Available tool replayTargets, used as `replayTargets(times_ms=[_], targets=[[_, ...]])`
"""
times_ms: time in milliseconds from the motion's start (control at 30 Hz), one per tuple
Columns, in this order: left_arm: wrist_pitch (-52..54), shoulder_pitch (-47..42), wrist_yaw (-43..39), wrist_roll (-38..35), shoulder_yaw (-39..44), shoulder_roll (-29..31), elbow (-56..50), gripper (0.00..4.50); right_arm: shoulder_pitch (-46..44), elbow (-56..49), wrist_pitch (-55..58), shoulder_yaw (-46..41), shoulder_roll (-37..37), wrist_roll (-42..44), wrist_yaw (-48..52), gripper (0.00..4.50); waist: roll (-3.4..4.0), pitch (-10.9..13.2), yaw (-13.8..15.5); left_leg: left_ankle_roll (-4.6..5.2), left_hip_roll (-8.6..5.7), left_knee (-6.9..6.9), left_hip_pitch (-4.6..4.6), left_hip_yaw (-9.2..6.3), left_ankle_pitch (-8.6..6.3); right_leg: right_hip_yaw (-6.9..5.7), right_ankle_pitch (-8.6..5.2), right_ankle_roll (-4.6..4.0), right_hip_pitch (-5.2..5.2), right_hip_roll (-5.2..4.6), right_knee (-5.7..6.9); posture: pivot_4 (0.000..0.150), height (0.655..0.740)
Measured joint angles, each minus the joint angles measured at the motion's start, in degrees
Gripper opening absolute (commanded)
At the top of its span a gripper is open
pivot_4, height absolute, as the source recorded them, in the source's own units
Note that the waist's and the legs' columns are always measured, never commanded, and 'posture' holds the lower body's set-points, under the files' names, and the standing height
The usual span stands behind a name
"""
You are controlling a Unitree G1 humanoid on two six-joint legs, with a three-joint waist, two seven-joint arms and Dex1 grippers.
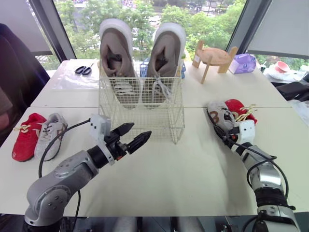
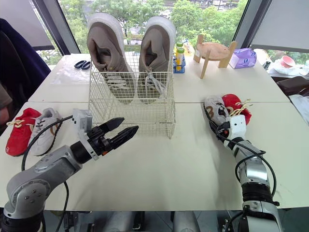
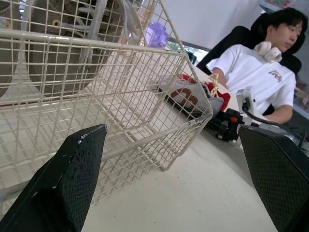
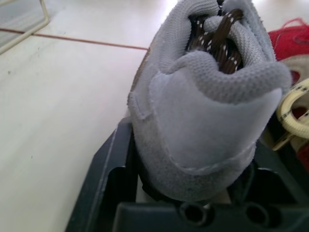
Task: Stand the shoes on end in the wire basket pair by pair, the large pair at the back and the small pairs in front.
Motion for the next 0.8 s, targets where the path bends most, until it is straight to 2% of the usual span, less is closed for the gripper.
replayTargets(times_ms=[133, 267, 367, 467, 567, 700, 800], targets=[[0.1, 0.0, -1.1, -1.7, 0.8, 1.8, 0.8, 4.50, -0.3, -1.0, 0.9, -0.1, 0.5, 0.6, -0.4, 1.61, 0.04, 0.0, -0.1, 0.00, 0.01, -0.01, -0.01, -0.01, 0.00, 0.00, 0.00, 0.00, -0.02, 0.00, 0.01, 0.150, 0.7400], [0.8, -0.7, -3.4, -11.8, 7.1, 6.4, 4.4, 4.50, -1.8, -10.6, 6.1, -0.1, -0.2, 4.0, 0.5, 1.61, 0.23, 0.1, -0.5, 0.00, 0.02, -0.01, -0.11, -0.03, 0.00, 0.00, 0.00, 0.00, -0.16, -0.02, 0.04, 0.150, 0.7400], [1.9, -4.9, -5.0, -21.4, 11.8, 11.1, 9.6, 4.50, -8.1, -16.2, 10.2, -1.1, -4.0, 7.3, 1.2, 1.61, 0.26, 0.1, -0.7, 0.00, 0.01, -0.01, -0.17, -0.05, 0.00, -0.03, 0.00, 0.00, -0.25, -0.01, 0.05, 0.150, 0.7400], [2.1, -14.8, -3.6, -27.9, 15.2, 14.6, 16.9, 4.50, -16.0, -22.4, 13.7, -4.3, -9.7, 11.0, 2.2, 1.61, 0.26, 0.1, 0.2, 0.04, 0.00, -0.02, -0.20, -0.14, -0.02, -0.13, -0.01, 0.03, -0.20, 0.00, -0.04, 0.150, 0.7400], [1.5, -24.4, -0.9, -33.2, 15.7, 15.4, 24.0, 4.50, -20.9, -26.5, 16.8, -5.3, -13.2, 14.9, 4.3, 1.61, 0.22, 0.1, 0.5, 0.07, -0.01, -0.02, -0.20, -0.13, -0.04, -0.13, 0.08, 0.20, -0.14, 0.00, -0.13, 0.150, 0.7400], [3.3, -36.2, 0.0, -38.8, 14.5, 15.4, 33.3, 4.50, -29.1, -24.9, 20.3, -7.0, -16.3, 21.2, 8.7, 1.61, 0.22, 0.2, 0.6, 0.09, -0.05, -0.01, -0.22, -0.07, -0.04, -0.11, 0.10, 0.22, -0.13, -0.04, -0.21, 0.150, 0.7400], [5.6, -46.6, -0.3, -40.6, 12.5, 14.5, 41.7, 4.50, -37.4, -25.8, 20.8, -4.6, -17.5, 23.4, 14.4, 1.61, 0.21, 0.2, 0.4, 0.09, -0.02, -0.04, -0.21, -0.09, -0.05, -0.12, 0.10, 0.23, -0.14, 0.02, -0.19, 0.150, 0.7400]])
